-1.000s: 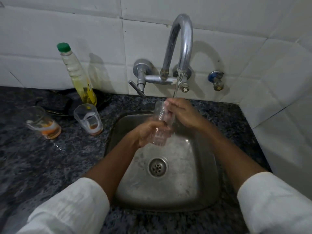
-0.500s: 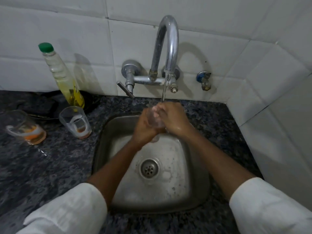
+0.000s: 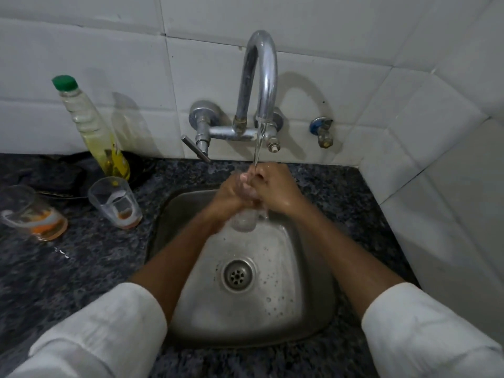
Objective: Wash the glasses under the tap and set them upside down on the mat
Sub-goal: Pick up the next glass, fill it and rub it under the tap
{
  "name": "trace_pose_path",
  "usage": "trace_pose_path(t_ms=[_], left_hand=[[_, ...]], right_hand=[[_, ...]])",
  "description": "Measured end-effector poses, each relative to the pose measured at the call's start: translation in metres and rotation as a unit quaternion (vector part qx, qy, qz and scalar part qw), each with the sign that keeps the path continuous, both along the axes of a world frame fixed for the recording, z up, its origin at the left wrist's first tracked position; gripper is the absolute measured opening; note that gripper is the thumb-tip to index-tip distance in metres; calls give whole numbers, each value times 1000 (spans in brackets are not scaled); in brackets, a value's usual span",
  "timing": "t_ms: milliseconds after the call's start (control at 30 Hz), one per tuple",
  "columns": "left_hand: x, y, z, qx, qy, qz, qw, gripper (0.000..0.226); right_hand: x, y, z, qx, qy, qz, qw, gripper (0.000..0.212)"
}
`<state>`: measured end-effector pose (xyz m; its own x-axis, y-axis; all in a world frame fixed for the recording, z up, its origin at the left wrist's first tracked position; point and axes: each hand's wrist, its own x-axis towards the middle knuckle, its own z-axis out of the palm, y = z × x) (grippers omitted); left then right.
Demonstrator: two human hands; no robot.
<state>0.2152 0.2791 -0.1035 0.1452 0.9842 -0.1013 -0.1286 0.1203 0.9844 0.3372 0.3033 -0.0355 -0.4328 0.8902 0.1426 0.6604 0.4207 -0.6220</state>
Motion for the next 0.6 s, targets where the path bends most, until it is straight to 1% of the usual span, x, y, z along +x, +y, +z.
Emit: trace_pose_path(t_ms=[33,67,100,133,167,200,233,267,300,333,367,400,433,467,500,533,567,600], left_hand=[[-12,1,2,-4,-83,-84,993,42],[-19,3,5,-11,-133,-127,983,44],[-21,4,6,-14,-138,-126,982,45],[-17,5,4,-15,-100,-77,992,41],[-8,7,1,-17,-35,1,999,33],[6,6,1,-26,61,97,993,20],[20,4,-1,-31,157,194,968,9],[32,1,-3,-21,225,265,937,6],[37,0,-8,1,246,298,922,11],[35,0,-13,15,237,276,931,18],[27,1,-15,22,208,222,952,26],[15,3,-14,20,162,140,977,35],[1,3,-13,16,90,45,995,44],[-11,1,-13,3,19,-37,999,49],[-17,-1,-10,-8,-40,-94,995,49],[-18,-2,-9,-23,-59,-97,993,45],[-12,-4,-8,-34,-49,-54,997,41],[-2,-5,-7,-42,2,24,999,38]], right_hand=[[5,-2,4,-10,25,44,999,24],[8,-3,7,-26,37,72,996,23],[7,-3,8,-39,33,77,996,23],[5,-2,5,-40,17,58,997,23],[1,0,2,-34,-7,29,999,23],[-5,1,0,-25,-36,-4,999,23],[-10,2,-4,-18,-61,-37,997,24],[-14,2,-8,-15,-72,-57,996,24],[-15,3,-11,-17,-67,-65,995,25],[-14,2,-12,-18,-49,-65,997,25],[-10,2,-13,-16,-24,-51,998,26],[-4,2,-13,-11,0,-24,1000,28],[2,2,-12,-6,21,10,1000,28],[8,1,-10,-6,36,45,998,27],[12,0,-9,-7,43,68,997,27],[12,-2,-8,-8,39,73,996,26],[11,-1,-11,-10,31,59,998,26],[8,0,-12,-8,19,36,999,27]])
